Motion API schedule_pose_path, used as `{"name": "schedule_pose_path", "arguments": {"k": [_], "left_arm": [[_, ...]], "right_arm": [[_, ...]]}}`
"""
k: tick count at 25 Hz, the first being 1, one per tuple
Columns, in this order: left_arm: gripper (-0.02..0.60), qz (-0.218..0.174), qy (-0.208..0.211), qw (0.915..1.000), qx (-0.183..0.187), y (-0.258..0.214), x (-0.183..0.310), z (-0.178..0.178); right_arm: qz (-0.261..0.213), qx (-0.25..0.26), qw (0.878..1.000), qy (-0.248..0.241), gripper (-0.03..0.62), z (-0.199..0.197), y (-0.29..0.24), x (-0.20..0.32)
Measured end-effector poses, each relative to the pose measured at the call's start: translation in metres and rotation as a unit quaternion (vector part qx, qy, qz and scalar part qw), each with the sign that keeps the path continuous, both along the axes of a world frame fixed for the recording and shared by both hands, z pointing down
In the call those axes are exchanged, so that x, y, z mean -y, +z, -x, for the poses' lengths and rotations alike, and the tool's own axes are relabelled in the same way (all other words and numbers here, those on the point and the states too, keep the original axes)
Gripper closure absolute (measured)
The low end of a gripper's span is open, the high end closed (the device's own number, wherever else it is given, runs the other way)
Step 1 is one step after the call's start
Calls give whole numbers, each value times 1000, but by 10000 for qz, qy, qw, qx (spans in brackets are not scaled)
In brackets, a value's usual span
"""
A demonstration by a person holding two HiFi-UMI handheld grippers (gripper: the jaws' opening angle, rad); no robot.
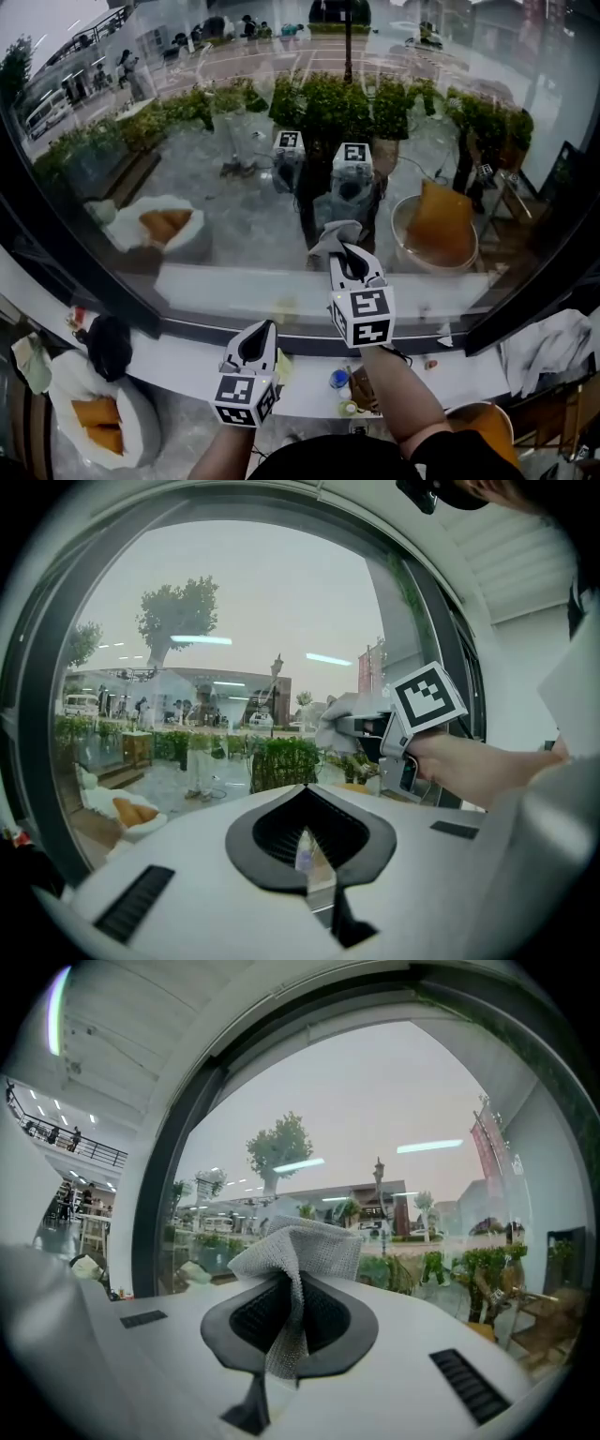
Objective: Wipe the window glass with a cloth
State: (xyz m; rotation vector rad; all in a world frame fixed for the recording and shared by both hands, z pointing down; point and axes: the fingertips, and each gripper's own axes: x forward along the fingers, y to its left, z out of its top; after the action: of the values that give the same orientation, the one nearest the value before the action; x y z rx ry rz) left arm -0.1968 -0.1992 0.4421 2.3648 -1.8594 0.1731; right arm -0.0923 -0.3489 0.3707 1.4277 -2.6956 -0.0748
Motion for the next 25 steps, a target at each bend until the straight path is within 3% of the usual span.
{"name": "schedule_pose_path", "arguments": {"k": [16,25], "left_arm": [[574,16,57,10000,60,-6,19,-5],[574,-48,336,9994,39,-11,34,-42]], "right_arm": [[37,41,9999,135,554,-10,4,18],[26,33,9991,433,555,-60,3,24]]}}
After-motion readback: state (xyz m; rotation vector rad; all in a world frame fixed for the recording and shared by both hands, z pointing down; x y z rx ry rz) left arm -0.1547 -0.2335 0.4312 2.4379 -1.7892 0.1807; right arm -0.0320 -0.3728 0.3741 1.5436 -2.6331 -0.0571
